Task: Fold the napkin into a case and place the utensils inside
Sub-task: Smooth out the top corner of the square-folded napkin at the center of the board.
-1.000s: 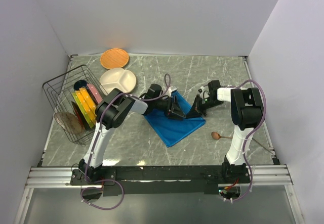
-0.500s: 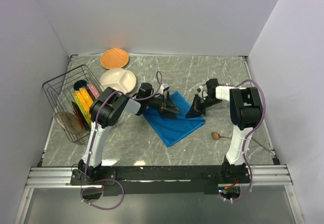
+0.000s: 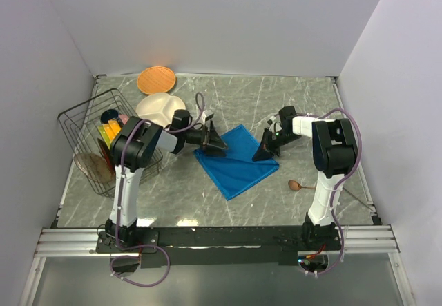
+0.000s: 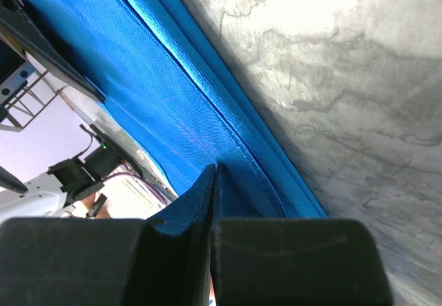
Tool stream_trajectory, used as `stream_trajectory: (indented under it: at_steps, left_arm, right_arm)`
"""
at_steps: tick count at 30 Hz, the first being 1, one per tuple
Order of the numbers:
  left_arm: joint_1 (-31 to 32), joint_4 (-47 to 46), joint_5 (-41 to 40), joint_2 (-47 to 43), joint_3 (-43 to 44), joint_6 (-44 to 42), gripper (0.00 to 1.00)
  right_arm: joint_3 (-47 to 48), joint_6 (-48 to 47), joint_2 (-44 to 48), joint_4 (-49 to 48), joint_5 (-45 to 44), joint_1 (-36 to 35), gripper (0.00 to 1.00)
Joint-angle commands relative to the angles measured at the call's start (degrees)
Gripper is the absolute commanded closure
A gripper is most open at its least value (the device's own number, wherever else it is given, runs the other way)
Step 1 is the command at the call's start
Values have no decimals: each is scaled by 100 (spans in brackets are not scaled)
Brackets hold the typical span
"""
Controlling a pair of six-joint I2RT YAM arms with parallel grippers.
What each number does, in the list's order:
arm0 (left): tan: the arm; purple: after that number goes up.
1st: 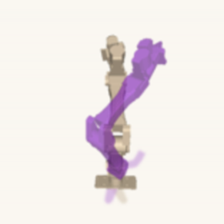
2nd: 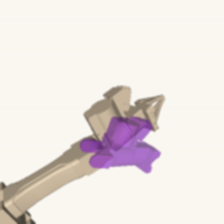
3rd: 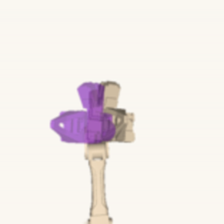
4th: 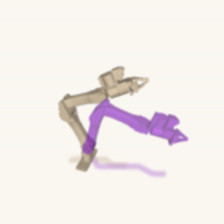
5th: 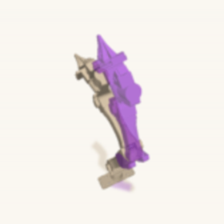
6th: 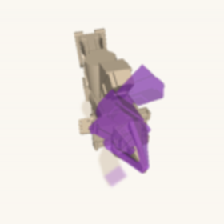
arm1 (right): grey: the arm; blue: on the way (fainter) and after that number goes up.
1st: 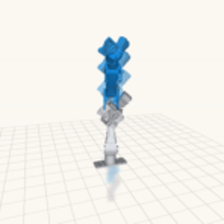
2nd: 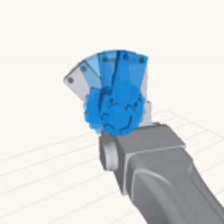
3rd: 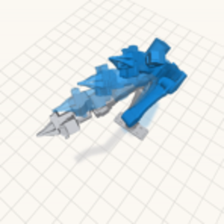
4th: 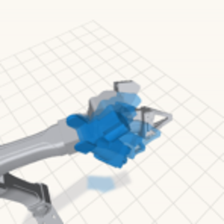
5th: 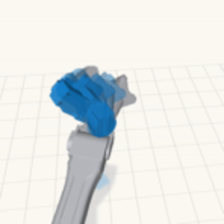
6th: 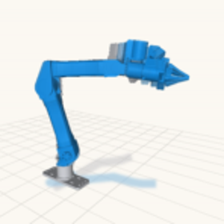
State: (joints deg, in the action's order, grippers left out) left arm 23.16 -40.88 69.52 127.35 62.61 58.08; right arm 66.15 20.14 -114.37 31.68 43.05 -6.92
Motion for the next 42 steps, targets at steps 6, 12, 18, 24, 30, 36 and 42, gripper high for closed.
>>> stream_trajectory:
  at_steps: [6, 12, 18, 24, 30, 36, 42]
  left_arm:
    - [-364, -201, 141, -368, -486, -385, 17]
    - [-453, -385, 71, -518, -390, -245, 22]
    - [-198, 26, -166, -632, 198, -428, 49]
    - [180, 2321, -763, -545, 1007, -2002, 75]
    - [268, 3190, -1370, -211, 1183, -2389, 95]
    - [286, 3815, -1810, 114, 1350, -2697, 99]
    - [303, 4018, -1968, 211, 1421, -2864, 99]
  right_arm:
    - [65, -212, -323, -31, -1220, -99, 99]
    - [73, -239, -341, -39, -1176, -117, 99]
    - [126, -291, -367, -66, -1053, -169, 97]
    - [267, -379, -297, -31, -912, -178, 95]
    - [276, -441, -183, -13, -693, -178, 94]
    - [320, -415, 300, -188, 913, -187, 67]
    - [232, -38, 494, -767, 1881, -494, 27]
